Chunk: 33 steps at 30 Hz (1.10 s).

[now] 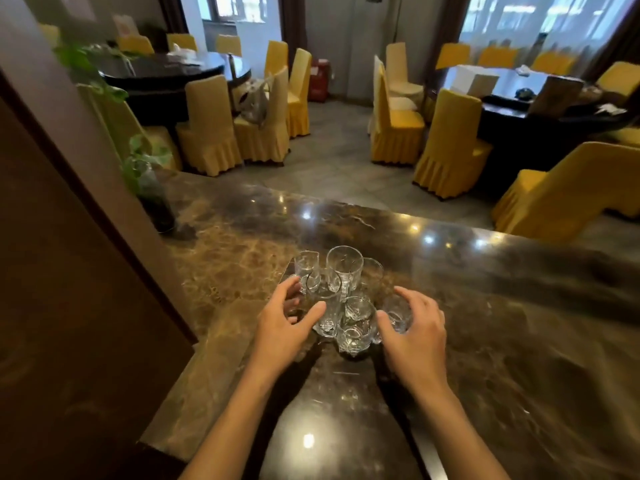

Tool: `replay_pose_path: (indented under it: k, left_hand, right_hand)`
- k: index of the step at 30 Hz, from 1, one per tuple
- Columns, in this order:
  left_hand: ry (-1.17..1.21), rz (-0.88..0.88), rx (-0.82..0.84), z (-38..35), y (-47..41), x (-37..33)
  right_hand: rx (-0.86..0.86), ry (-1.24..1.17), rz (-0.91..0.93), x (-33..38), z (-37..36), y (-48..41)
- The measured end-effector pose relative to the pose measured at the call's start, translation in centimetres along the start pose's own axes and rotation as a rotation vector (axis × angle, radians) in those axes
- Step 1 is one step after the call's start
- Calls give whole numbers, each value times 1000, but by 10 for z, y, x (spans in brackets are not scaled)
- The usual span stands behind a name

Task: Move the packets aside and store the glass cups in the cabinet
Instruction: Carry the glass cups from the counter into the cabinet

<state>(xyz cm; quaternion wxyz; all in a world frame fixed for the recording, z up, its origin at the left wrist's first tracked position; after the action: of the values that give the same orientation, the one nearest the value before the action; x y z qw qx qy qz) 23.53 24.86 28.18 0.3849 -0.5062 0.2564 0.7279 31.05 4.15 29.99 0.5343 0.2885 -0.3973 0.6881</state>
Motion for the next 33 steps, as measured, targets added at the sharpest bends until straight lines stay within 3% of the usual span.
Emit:
replay_pose_path:
  k: [7,12,18,20,25,33]
  left_hand:
    - [-62,-60,51,-12,-22,-6]
    - [-137,-139,99,-8,-41,-34]
    - [-462,-339,112,-13,-83,-74]
    - [-612,-376,246,-17,-110,-86]
    - [-895,-271,813,-39,-148,-100]
    - [-1048,-270,926,-67,-157,-95]
  right_hand:
    - [7,34,0,4,-11,-19]
    - [130,111,34,6,-12,-27]
    - [247,393,169,2,-13,-9]
    - [249,448,207,1,-15,-7]
    - [296,539,224,-2,-17,-5]
    - [280,562,237,-8,-24,-6]
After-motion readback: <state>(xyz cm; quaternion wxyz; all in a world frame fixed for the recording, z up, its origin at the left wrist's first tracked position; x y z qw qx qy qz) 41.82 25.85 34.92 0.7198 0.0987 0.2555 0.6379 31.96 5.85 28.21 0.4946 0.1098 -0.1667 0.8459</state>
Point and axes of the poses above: each hand's wrist, its own y-axis away from the middle knuckle, its own z-axis out of the back of the hand, x = y × z, the point moved 2 cm from there along -y, towards the middle knuckle, and after that the axes turned 6 degrees about -y, right-handed, at the moved point
